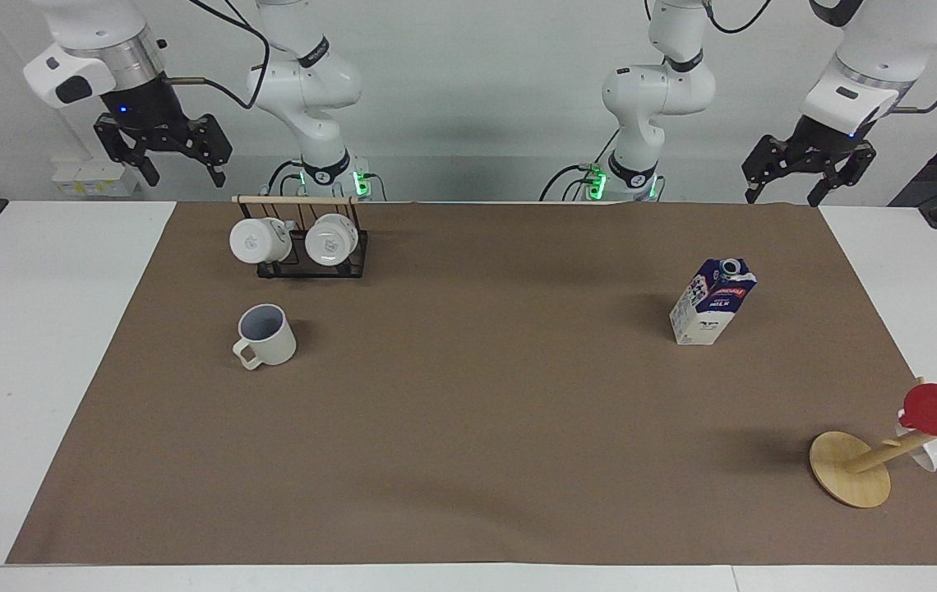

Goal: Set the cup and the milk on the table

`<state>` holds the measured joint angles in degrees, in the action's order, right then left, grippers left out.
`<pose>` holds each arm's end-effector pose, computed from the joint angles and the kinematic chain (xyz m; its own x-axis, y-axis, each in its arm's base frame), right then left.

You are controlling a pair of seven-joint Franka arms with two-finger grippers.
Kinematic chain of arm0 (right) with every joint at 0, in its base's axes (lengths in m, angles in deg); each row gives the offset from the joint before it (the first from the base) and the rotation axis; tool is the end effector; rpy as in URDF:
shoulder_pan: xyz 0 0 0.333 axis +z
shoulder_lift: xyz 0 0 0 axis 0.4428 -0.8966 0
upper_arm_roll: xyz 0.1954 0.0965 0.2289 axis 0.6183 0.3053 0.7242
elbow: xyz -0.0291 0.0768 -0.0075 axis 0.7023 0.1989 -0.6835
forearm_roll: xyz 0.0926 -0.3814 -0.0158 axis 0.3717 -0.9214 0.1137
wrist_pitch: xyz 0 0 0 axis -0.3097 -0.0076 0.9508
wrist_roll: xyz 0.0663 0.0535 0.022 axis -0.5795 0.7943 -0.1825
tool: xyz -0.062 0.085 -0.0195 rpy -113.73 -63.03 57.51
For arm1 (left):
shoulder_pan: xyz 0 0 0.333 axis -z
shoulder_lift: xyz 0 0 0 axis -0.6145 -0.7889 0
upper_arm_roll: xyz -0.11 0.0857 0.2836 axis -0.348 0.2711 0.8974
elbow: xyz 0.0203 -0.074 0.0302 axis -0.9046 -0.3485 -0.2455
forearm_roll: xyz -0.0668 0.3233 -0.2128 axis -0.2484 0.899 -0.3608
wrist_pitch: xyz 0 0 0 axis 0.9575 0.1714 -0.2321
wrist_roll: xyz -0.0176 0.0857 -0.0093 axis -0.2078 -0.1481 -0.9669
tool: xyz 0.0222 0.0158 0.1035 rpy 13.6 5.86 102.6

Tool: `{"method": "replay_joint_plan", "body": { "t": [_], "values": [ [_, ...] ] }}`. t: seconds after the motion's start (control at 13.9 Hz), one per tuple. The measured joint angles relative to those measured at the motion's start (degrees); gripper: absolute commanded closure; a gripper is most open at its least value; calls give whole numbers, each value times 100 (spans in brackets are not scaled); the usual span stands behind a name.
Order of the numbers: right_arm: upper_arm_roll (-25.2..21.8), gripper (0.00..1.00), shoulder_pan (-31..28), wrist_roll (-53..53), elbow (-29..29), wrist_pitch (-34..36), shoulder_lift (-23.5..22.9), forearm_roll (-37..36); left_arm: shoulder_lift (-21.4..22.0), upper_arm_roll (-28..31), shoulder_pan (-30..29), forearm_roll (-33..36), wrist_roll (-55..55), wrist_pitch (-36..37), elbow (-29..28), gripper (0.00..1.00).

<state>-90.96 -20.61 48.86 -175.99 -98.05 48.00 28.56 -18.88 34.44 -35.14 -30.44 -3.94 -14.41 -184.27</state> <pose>0.5175 -0.0322 0.6736 0.9996 -0.0280 0.0016 -0.0280 -0.9996 0.0078 0.5118 -0.0204 0.6526 0.9919 -0.1240 0.0286 -0.1244 -0.9922 0.0124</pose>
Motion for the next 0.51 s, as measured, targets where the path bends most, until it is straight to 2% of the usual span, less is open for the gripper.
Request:
{"method": "replay_joint_plan", "body": {
  "t": [0.51],
  "values": [
    [0, 0, 0, 0, -53, 0, 28, 0, 0, 0, 0, 0, 0, 0, 0, 0]
  ]
}}
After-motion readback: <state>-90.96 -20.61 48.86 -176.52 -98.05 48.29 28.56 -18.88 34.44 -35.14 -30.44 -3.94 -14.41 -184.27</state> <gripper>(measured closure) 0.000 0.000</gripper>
